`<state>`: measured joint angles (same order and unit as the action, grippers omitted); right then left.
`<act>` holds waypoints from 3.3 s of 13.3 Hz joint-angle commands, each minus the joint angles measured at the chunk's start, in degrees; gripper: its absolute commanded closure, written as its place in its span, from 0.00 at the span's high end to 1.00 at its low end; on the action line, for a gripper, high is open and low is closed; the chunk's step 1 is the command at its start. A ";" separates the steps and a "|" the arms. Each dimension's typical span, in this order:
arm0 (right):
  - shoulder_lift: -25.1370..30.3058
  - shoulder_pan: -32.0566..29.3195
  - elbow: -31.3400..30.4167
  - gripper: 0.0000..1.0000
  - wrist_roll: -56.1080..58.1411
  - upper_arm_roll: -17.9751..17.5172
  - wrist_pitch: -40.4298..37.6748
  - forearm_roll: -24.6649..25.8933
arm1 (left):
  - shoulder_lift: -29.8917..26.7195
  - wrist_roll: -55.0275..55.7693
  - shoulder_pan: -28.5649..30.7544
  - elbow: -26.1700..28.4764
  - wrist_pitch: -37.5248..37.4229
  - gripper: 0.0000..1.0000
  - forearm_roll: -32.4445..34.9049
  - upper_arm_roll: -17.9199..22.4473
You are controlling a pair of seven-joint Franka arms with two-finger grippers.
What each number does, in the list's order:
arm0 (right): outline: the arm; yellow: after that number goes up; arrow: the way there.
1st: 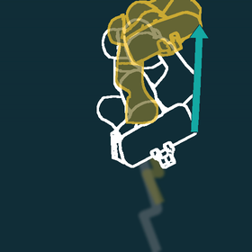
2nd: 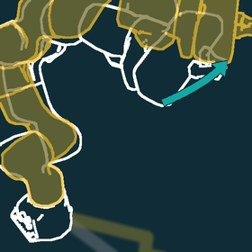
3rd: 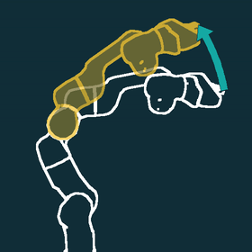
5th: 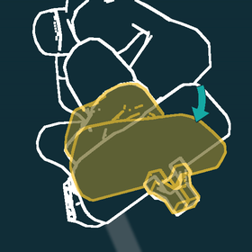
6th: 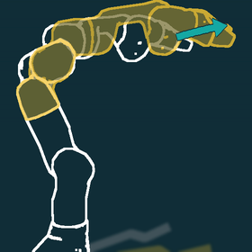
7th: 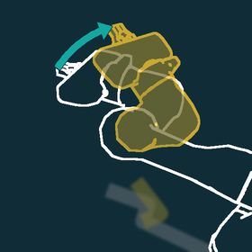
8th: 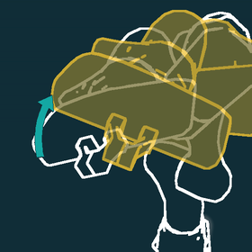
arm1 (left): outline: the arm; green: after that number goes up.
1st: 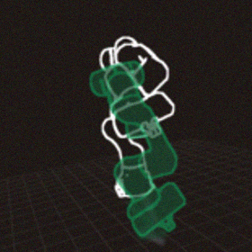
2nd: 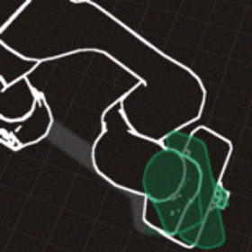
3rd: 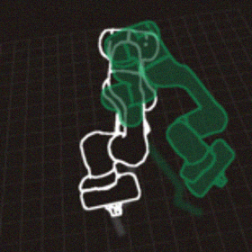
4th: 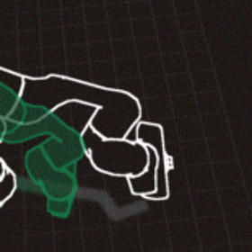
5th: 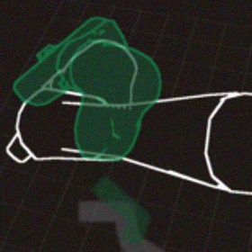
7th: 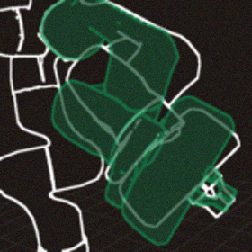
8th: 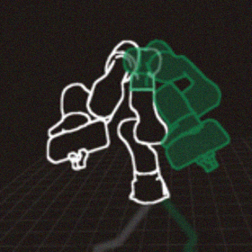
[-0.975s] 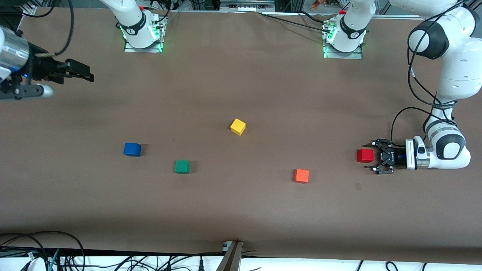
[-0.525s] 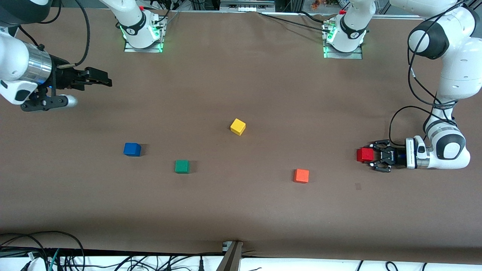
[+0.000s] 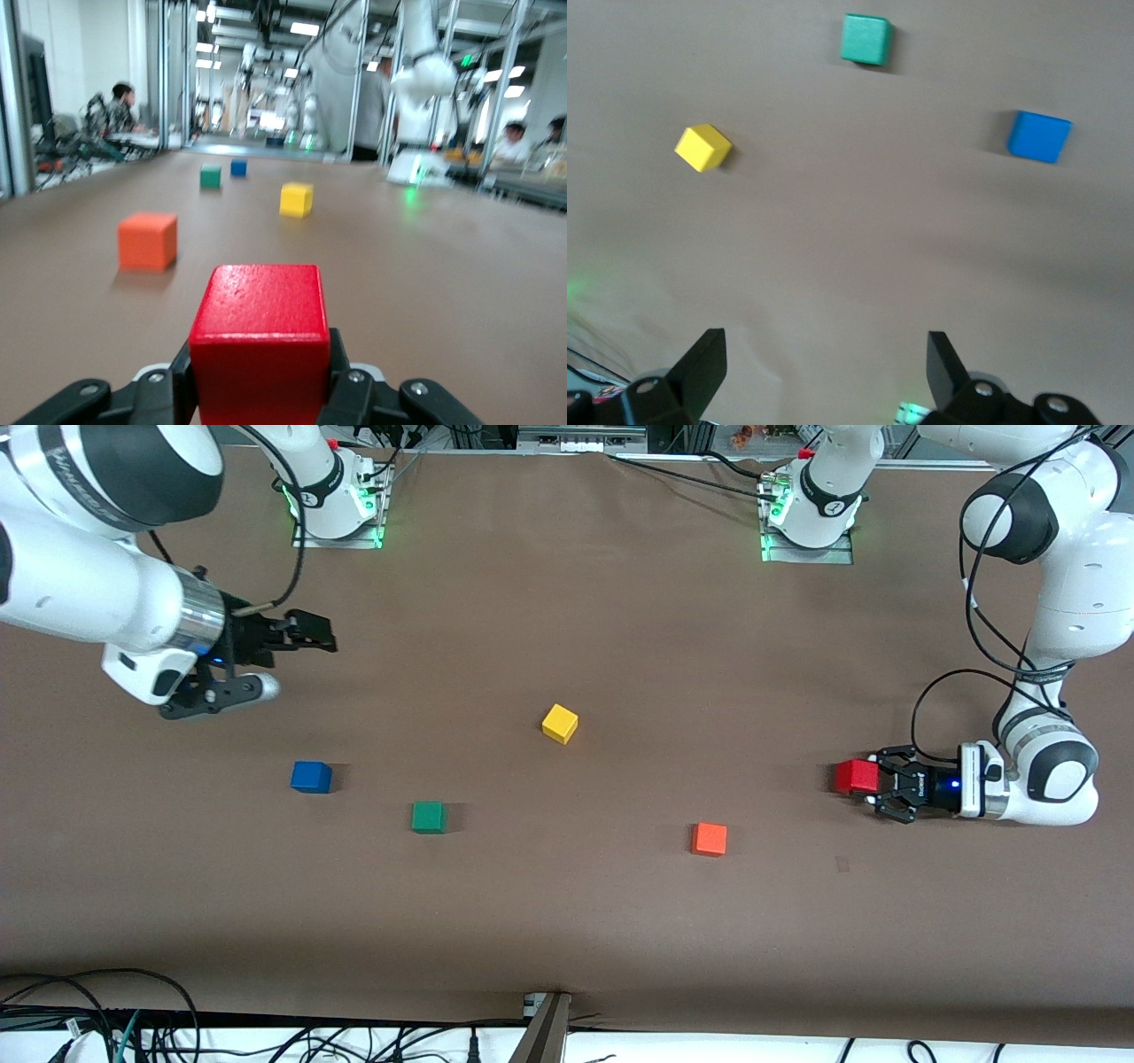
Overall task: Pass red block to right arm, stack on blue
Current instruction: 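Carry the red cube toward the right gripper with the left gripper, then close the right gripper on the red cube held by the left gripper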
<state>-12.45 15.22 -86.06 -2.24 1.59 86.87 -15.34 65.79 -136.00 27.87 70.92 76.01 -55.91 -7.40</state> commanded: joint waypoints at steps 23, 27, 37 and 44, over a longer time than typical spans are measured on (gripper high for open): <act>-14.62 12.02 -3.24 1.00 -13.49 0.43 32.57 -53.48 | -6.72 29.39 -25.32 2.72 35.78 0.00 -23.37 -32.33; -15.05 11.41 -3.15 1.00 -11.47 0.70 32.57 -53.21 | -7.34 29.92 -25.41 3.52 35.78 0.00 -23.37 -32.33; -15.50 11.85 -2.18 1.00 -12.17 0.61 35.73 -53.30 | -7.34 31.24 -24.79 3.70 35.61 0.00 -23.37 -34.17; -15.50 12.82 -2.01 0.25 -12.26 0.43 36.70 -53.21 | -7.34 31.59 -24.97 3.70 35.61 0.00 -23.10 -34.26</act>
<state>-28.03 27.86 -88.00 -15.03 2.20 122.87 -67.63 60.54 -104.40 2.05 72.47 111.18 -77.75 -41.22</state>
